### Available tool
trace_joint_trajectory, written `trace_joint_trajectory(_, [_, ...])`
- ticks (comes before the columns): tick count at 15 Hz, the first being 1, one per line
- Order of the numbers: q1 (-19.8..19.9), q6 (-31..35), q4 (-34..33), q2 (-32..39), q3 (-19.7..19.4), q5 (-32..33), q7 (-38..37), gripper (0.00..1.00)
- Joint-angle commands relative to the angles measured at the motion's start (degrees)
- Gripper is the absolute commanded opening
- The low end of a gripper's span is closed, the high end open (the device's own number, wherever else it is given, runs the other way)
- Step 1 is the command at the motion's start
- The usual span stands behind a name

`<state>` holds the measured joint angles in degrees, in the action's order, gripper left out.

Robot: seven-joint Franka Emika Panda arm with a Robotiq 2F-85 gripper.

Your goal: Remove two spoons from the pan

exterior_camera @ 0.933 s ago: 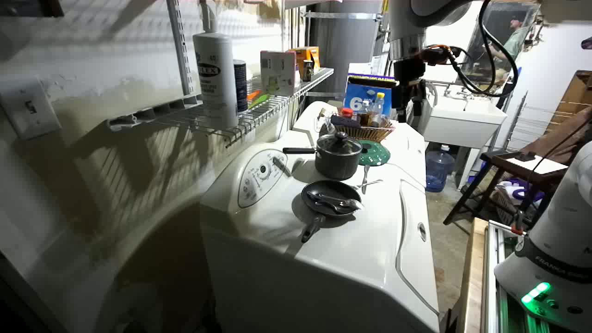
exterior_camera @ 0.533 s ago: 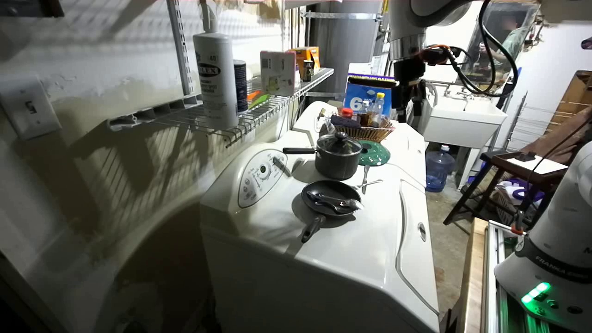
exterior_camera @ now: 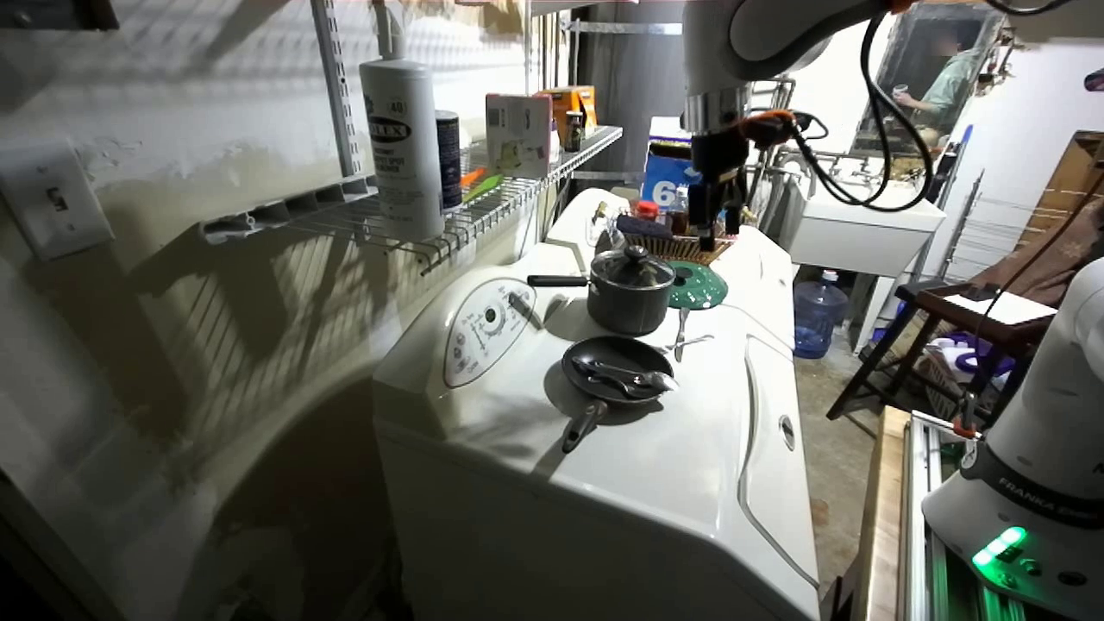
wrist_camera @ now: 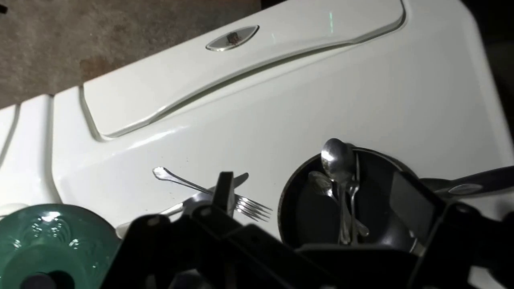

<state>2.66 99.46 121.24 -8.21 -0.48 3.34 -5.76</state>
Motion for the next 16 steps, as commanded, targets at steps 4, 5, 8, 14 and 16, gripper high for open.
trace_joint_trajectory(4, [-3.42,13.62,-2.11,13.06,2.37,3.98,0.39,1.00])
trace_joint_trajectory(5, [-3.62,16.58,-1.94,14.88,2.25,5.90,0.01,1.00])
trace_joint_trajectory(8, [-3.96,24.05,-1.29,19.87,1.99,6.44,0.25,1.00])
trace_joint_trajectory(14, [-4.70,29.17,-0.28,24.31,2.00,4.78,1.34,1.00])
trace_joint_trajectory(16, [-4.89,29.53,-0.29,25.37,1.98,4.77,1.38,1.00])
